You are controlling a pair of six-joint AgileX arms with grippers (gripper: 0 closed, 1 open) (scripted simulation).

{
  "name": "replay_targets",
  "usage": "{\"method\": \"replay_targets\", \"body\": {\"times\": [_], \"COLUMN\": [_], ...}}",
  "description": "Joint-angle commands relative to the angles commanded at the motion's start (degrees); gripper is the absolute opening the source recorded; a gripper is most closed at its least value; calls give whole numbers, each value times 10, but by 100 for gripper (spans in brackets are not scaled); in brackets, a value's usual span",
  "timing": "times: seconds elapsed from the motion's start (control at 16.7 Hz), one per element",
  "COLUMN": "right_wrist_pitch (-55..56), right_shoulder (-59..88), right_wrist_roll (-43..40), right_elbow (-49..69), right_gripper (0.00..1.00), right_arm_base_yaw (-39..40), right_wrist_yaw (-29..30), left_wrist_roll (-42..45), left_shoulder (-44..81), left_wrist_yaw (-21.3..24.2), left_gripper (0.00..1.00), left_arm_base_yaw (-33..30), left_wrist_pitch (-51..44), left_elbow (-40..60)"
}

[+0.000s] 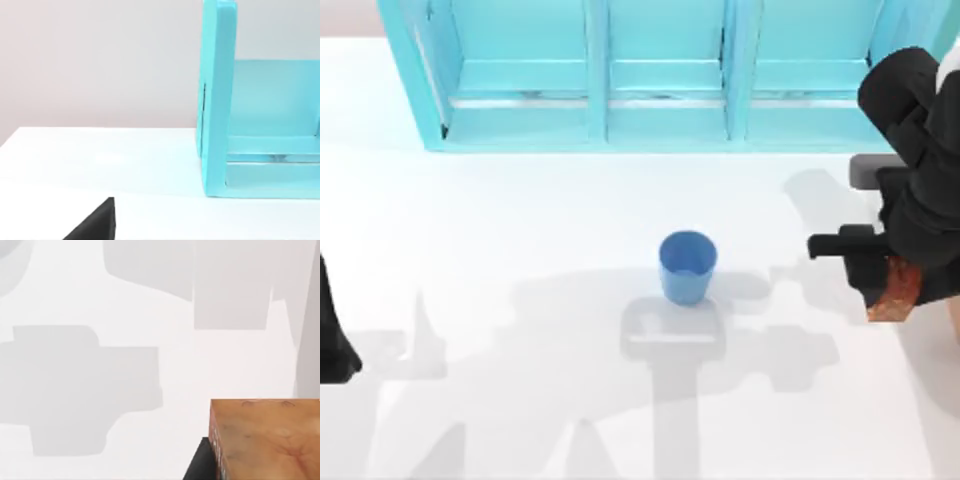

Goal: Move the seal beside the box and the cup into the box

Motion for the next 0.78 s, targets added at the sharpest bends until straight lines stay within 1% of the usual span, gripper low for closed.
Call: {"method": "replay_targets", "body": {"times": [0.06, 0.78], "right_wrist_pitch": [0, 0], "right_shoulder": [0, 0], "right_wrist_roll": [0, 0], "right_elbow": [0, 0], "right_gripper": [0, 90], "right_arm_base_yaw": [0, 0], "right_wrist_yaw": [0, 0], "left_wrist_roll": [0, 0], "left_shoulder": [0, 0], "left_wrist_yaw": [0, 0], "left_gripper": [100, 100], "left_arm_base_yaw": [0, 0], "left_wrist_pitch": [0, 0], "left_elbow": [0, 0]}}
